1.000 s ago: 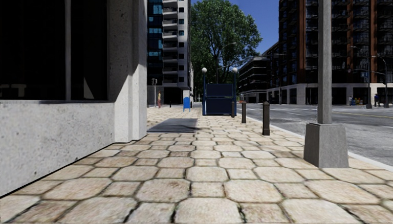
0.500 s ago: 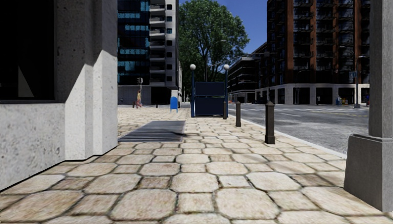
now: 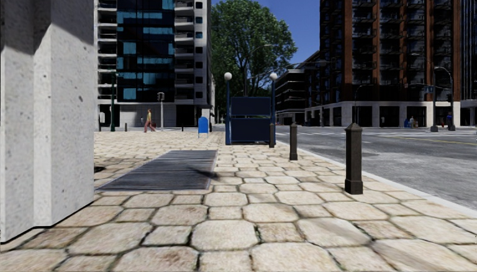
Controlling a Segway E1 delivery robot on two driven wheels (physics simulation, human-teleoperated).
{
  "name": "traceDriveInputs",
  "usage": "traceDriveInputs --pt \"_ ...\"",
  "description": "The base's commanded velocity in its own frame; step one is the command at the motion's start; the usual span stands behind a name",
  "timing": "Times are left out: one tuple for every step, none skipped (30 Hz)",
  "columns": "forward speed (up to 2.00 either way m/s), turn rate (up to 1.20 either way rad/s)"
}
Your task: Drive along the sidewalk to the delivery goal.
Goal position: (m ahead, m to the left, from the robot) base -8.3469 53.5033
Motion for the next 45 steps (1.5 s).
traceDriveInputs --pt "2.00 -0.04" --pt "2.00 0.00" --pt "2.00 0.00" --pt "2.00 0.00" --pt "2.00 0.00" --pt "2.00 0.00" --pt "2.00 0.00" --pt "2.00 0.00" --pt "2.00 0.00" --pt "2.00 0.00" --pt "2.00 0.00" --pt "2.00 0.00" --pt "2.00 0.00" --pt "2.00 0.00" --pt "2.00 0.00" --pt "2.00 0.00" --pt "2.00 0.00" --pt "2.00 0.00" --pt "2.00 0.00" --pt "2.00 0.00" --pt "2.00 0.00" --pt "2.00 0.00" --pt "2.00 0.00" --pt "2.00 0.02" --pt "2.00 0.20" --pt "2.00 0.20" --pt "2.00 0.35" --pt "2.00 0.42" --pt "2.00 0.48" --pt "2.00 0.53" --pt "2.00 0.53" --pt "2.00 0.53" --pt "2.00 0.53" --pt "2.00 0.53" --pt "2.00 0.53" --pt "2.00 0.53" --pt "2.00 0.53" --pt "2.00 0.53" --pt "2.00 0.53" --pt "2.00 0.53" --pt "2.00 0.53" --pt "2.00 0.53" --pt "2.00 0.53" --pt "2.00 0.53" --pt "2.00 0.53"
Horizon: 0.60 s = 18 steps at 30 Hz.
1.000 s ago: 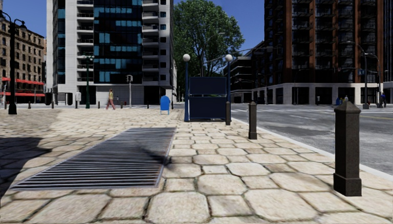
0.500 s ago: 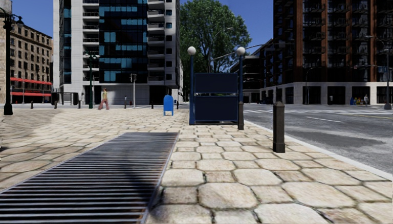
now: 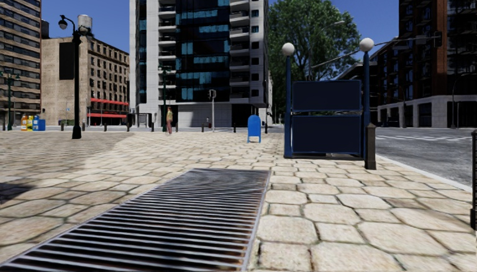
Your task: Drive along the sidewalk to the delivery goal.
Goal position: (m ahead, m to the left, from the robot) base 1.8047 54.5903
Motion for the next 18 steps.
traceDriveInputs --pt "2.00 0.53" --pt "2.00 0.53" --pt "2.00 0.53" --pt "2.00 0.53" --pt "2.00 0.53" --pt "2.00 0.53" --pt "2.00 0.53" --pt "2.00 0.53" --pt "2.00 0.53" --pt "2.00 0.53" --pt "2.00 0.53" --pt "2.00 0.53" --pt "2.00 0.53" --pt "2.00 0.53" --pt "2.00 0.53" --pt "2.00 0.53" --pt "2.00 0.53" --pt "2.00 0.53"
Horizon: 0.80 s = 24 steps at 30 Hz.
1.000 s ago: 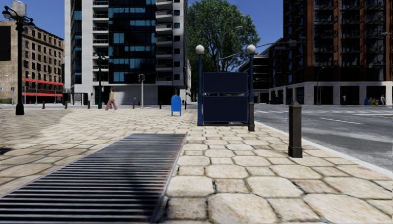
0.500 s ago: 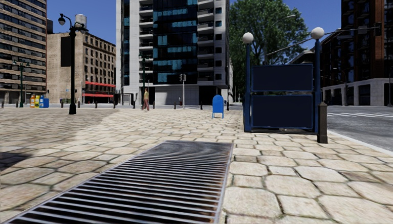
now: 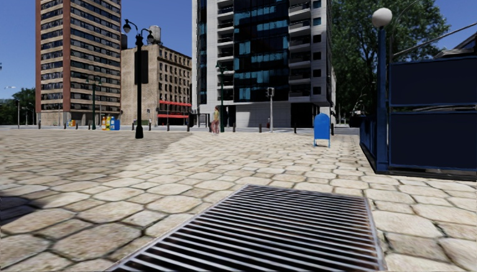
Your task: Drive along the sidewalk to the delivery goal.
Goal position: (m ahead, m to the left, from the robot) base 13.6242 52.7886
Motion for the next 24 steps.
traceDriveInputs --pt "2.00 0.53" --pt "2.00 0.53" --pt "2.00 0.53" --pt "2.00 0.53" --pt "2.00 0.53" --pt "2.00 0.53" --pt "2.00 0.53" --pt "2.00 0.53" --pt "2.00 0.53" --pt "2.00 0.53" --pt "2.00 0.53" --pt "2.00 0.53" --pt "2.00 0.53" --pt "2.00 0.53" --pt "2.00 0.53" --pt "2.00 0.53" --pt "2.00 0.53" --pt "2.00 0.53" --pt "2.00 0.53" --pt "2.00 0.53" --pt "2.00 0.53" --pt "2.00 0.53" --pt "2.00 0.53" --pt "2.00 0.53"
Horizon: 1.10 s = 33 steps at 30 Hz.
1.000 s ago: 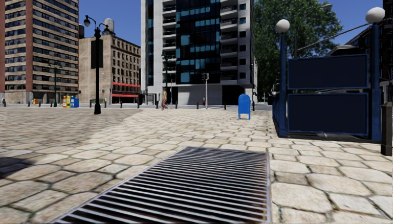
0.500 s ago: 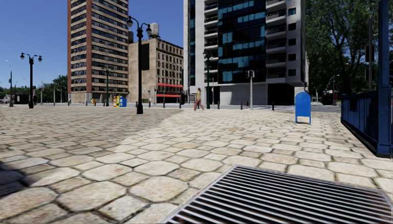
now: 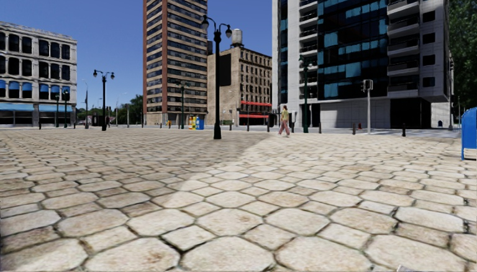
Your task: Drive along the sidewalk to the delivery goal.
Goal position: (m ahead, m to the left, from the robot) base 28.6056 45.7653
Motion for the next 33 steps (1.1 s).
traceDriveInputs --pt "2.00 0.53" --pt "2.00 0.53" --pt "2.00 0.53" --pt "2.00 0.53" --pt "2.00 0.53" --pt "2.00 0.53" --pt "2.00 0.53" --pt "2.00 0.53" --pt "2.00 0.53" --pt "2.00 0.53" --pt "2.00 0.53" --pt "2.00 0.53" --pt "2.00 0.53" --pt "2.00 0.53" --pt "2.00 0.53" --pt "2.00 0.53" --pt "2.00 0.53" --pt "2.00 0.53" --pt "2.00 0.53" --pt "2.00 0.53" --pt "2.00 0.53" --pt "2.00 0.53" --pt "2.00 0.53" --pt "2.00 0.53" --pt "2.00 0.51" --pt "2.00 0.33" --pt "2.00 0.33" --pt "2.00 0.00" --pt "2.00 0.00" --pt "2.00 0.00" --pt "2.00 0.00" --pt "2.00 0.00" --pt "2.00 0.00"
